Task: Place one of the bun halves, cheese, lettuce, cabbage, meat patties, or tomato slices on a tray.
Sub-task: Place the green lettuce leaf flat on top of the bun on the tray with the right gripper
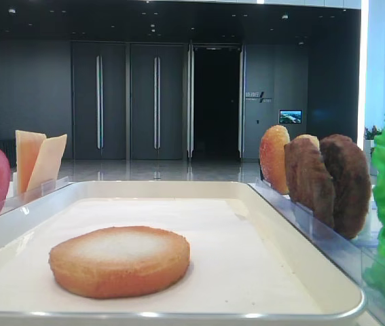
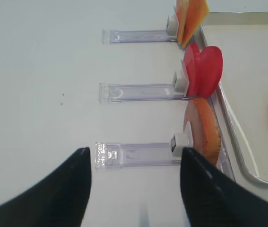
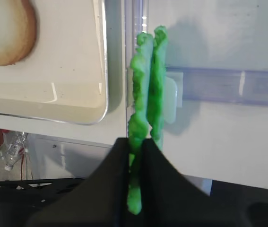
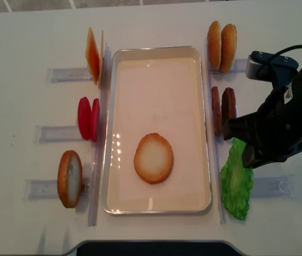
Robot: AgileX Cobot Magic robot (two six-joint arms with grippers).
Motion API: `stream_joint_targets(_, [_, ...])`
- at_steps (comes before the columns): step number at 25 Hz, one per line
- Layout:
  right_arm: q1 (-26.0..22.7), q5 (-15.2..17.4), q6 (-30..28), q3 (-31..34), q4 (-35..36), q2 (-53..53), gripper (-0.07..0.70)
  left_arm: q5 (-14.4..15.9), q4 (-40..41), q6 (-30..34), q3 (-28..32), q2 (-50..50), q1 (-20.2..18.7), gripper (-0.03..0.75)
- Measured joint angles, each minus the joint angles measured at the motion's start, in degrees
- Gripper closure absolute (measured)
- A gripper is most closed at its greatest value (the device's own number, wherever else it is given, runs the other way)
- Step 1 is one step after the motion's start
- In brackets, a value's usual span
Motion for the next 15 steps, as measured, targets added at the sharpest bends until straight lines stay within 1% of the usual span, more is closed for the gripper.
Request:
stream_joint_targets(6, [0.0, 3.0, 0.7, -3.8, 0.1, 0.0, 0.566, 0.0, 0.0, 0.0, 0.0, 0.0, 0.0, 0.263])
stream_joint_targets(11, [0.0, 3.1, 0.2, -5.9, 2.7, -0.9, 0.566, 0.0, 0.0, 0.0, 0.0, 0.0, 0.0, 0.263])
stream_joint_targets(15, [0.0, 3.1, -0.1, -6.0, 4.2, -3.6, 0.566, 0.0, 0.0, 0.0, 0.0, 0.0, 0.0, 0.263])
